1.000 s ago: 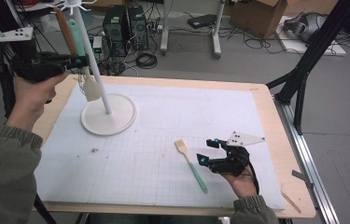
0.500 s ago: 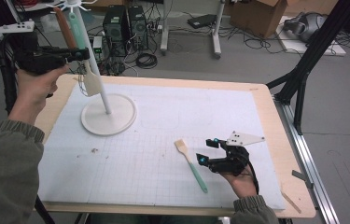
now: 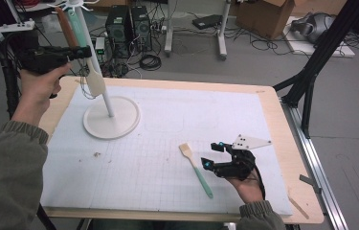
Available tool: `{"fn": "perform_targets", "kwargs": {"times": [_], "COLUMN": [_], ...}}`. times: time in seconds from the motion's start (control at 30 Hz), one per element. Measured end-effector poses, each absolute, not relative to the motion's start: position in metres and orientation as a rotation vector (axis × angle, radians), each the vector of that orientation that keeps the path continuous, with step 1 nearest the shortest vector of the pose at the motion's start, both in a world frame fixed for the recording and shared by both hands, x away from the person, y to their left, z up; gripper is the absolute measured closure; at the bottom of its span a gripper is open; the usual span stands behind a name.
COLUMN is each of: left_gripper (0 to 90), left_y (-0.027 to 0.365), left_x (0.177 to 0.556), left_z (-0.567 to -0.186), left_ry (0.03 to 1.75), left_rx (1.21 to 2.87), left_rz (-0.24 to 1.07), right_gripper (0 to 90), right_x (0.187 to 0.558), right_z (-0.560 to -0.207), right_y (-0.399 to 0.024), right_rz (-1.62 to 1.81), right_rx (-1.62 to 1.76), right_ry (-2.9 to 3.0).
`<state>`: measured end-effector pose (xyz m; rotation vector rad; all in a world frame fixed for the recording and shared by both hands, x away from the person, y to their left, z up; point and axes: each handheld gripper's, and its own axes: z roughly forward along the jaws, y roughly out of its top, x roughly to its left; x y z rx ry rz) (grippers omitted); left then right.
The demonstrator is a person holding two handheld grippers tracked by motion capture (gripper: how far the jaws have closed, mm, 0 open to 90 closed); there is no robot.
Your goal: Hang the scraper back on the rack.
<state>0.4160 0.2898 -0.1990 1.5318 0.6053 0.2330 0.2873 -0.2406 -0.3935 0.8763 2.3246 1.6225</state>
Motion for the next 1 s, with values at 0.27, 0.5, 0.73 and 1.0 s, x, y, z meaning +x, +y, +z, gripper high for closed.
{"fn": "perform_targets", "kwargs": {"times": [0.27,0.5,0.73,1.0], "left_gripper": [83.7,78.8,70.7,64.1], "left_y": [0.289,0.290,0.289,0.293], "left_x": [0.418,0.412,0.401,0.392], "left_z": [-0.205,-0.205,-0.199,-0.193], "left_ry": [0.640,0.668,0.673,0.690], "left_rx": [1.514,1.513,1.547,1.582], "left_rz": [0.240,0.310,0.387,0.459], "right_gripper": [27.5,27.6,27.6,27.5], "right_x": [0.287,0.287,0.287,0.288], "right_z": [-0.393,-0.393,-0.393,-0.393], "right_y": [-0.240,-0.240,-0.239,-0.237], "right_rz": [1.626,1.633,1.626,1.630], "right_rx": [0.867,0.868,0.864,0.859], "right_ry": [2.325,2.324,2.331,2.333]}}
